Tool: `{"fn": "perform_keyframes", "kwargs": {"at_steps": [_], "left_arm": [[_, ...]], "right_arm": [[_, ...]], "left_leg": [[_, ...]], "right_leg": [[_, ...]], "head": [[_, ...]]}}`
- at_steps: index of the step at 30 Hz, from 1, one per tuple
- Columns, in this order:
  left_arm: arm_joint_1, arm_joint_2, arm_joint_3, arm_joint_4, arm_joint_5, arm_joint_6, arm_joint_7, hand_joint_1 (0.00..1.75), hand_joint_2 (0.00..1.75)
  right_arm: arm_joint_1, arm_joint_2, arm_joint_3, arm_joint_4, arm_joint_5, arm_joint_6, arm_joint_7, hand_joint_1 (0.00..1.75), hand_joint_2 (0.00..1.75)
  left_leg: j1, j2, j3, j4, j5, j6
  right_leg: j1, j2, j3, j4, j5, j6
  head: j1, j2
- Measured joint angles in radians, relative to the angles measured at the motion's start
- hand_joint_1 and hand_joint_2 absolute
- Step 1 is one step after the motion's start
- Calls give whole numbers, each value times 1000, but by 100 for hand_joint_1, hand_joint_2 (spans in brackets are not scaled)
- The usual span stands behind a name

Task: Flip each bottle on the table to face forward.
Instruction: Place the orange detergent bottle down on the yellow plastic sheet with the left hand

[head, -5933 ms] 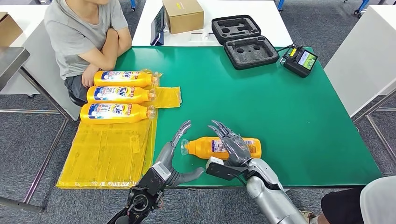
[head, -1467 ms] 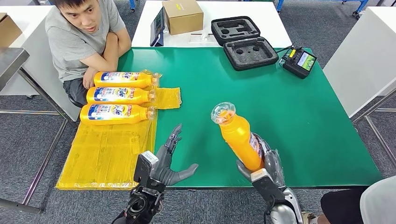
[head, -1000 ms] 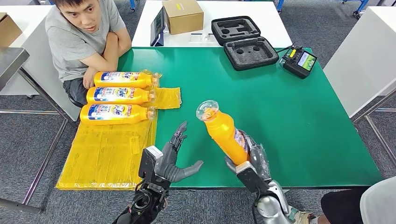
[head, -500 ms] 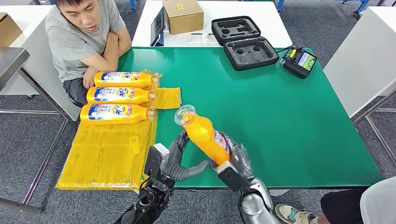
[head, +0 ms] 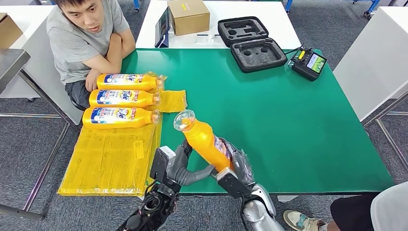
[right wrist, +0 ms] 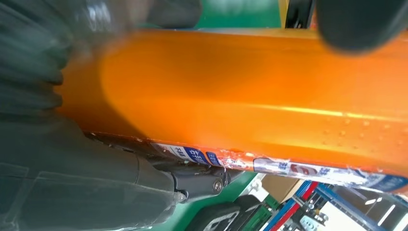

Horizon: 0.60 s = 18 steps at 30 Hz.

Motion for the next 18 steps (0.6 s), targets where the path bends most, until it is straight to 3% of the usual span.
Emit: {"fn": "perform_keyframes", "kwargs": {"at_steps": [18], "left_arm": [[-12,0,7,1,52,-28,11,0,175]], "right_arm": [[1,0,68,36,-17,0,-10,175,175]], "left_leg": [[0,0,0,0,0,0]], "right_leg": [[0,0,0,0,0,0]], "head": [[0,0]]}}
